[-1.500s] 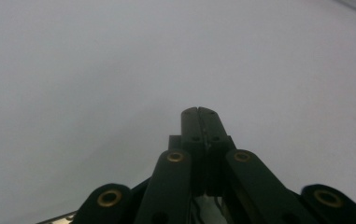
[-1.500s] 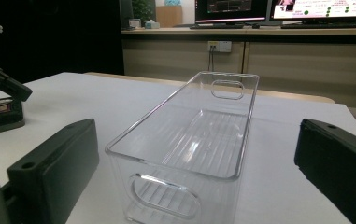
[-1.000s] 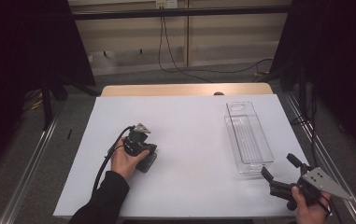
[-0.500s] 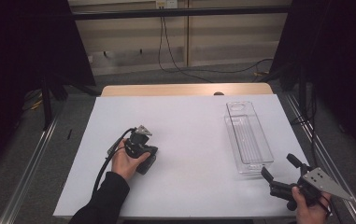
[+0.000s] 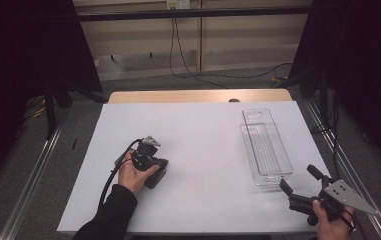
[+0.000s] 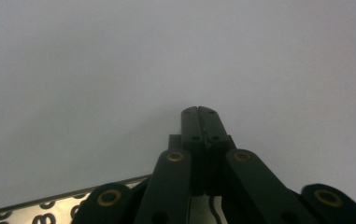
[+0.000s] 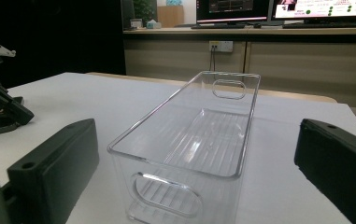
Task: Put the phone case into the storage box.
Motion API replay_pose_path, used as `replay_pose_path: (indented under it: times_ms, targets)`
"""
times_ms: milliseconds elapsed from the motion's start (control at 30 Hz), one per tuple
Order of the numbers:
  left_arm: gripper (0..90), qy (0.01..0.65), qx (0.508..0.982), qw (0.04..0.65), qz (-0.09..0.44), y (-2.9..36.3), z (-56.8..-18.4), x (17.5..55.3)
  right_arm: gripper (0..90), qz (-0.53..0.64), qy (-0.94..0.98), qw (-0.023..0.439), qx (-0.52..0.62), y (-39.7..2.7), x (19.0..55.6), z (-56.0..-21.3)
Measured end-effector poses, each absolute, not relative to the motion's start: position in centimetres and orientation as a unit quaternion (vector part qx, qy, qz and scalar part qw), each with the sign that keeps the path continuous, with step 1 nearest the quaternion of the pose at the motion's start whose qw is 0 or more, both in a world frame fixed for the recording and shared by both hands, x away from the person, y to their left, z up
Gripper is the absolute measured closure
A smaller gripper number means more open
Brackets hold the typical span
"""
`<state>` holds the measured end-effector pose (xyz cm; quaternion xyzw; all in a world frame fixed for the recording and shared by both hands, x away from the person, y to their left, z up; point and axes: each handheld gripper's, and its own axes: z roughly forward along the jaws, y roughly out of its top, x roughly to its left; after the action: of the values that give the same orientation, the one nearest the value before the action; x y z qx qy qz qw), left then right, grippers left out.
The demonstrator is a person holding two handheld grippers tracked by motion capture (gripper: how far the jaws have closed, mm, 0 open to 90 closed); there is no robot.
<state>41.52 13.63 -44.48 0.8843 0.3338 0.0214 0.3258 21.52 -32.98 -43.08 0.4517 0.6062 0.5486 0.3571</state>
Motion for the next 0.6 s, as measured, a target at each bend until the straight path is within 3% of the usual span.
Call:
replay_pose_path:
  times_ms: [600]
  targets:
    - [90.0,0.333,0.885,0.324,0.022,13.8,-44.4,40.3,0.0,0.546,0.610,0.356,0.451,-33.0,21.6,-43.1]
